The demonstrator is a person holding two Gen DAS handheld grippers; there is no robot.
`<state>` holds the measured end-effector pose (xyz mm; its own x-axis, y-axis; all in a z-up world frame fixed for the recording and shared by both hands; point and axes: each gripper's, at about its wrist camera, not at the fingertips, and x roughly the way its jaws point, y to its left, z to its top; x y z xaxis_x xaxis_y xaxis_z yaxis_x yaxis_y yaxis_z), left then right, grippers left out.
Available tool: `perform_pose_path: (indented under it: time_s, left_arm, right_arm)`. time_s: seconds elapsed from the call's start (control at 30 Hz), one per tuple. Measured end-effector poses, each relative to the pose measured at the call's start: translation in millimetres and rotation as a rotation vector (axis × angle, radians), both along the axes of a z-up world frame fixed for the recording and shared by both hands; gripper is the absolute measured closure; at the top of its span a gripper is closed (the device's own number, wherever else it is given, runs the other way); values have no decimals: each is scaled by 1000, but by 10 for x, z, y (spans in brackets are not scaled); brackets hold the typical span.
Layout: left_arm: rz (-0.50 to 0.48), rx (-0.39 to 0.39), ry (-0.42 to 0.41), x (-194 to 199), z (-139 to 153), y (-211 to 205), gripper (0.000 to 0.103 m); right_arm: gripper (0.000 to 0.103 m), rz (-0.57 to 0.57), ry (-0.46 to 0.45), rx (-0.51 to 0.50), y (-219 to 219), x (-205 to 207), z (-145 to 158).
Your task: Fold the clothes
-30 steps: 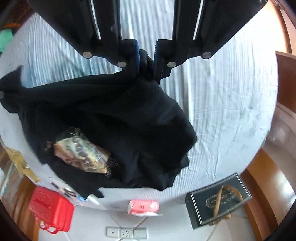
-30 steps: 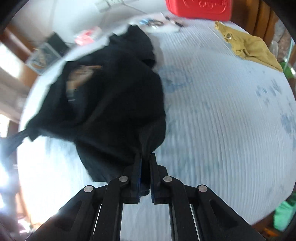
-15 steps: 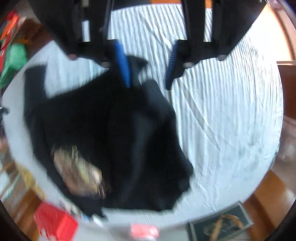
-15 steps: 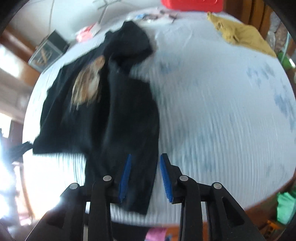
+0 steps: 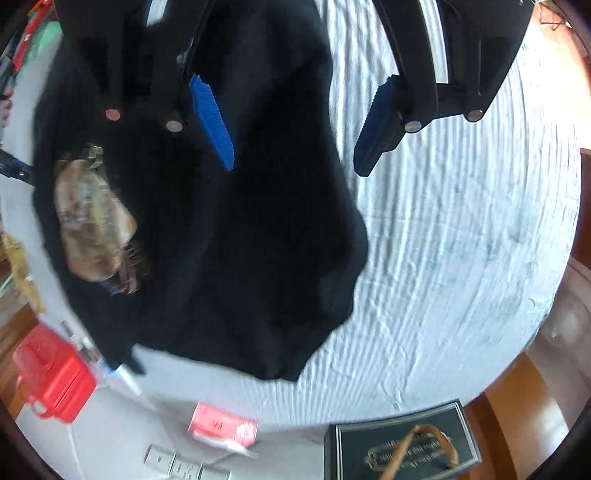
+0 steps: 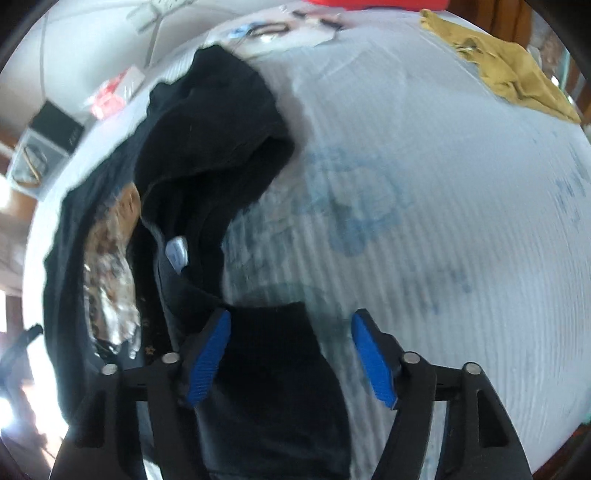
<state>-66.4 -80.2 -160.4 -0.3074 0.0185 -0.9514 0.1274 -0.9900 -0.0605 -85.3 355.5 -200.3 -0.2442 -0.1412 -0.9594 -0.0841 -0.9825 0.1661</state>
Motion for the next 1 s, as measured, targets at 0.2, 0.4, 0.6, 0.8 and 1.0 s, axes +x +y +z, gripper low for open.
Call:
perform_pose_path:
  time_s: [0.2, 0.4, 0.6, 0.8, 1.0]
  left_arm:
    - [-19, -78, -36, -4, -245, 124, 35]
    - [-28, -39, -34, 166, -9, -40, 36]
    - [-84, -6, 12, 934, 363, -205, 35]
    - [-51, 8, 3, 1627, 181, -77, 35]
    - [-75, -56, 5, 1761, -149, 208, 33]
  right_arm:
    - [97, -197, 151, 219, 97, 518, 440]
    - [82, -218, 51, 55, 386, 901, 261]
    - [55, -60, 47, -50, 256, 1399, 303]
    - [40, 52, 25, -79, 119, 1887, 273]
    - [29, 174, 26, -54, -117, 2212, 164]
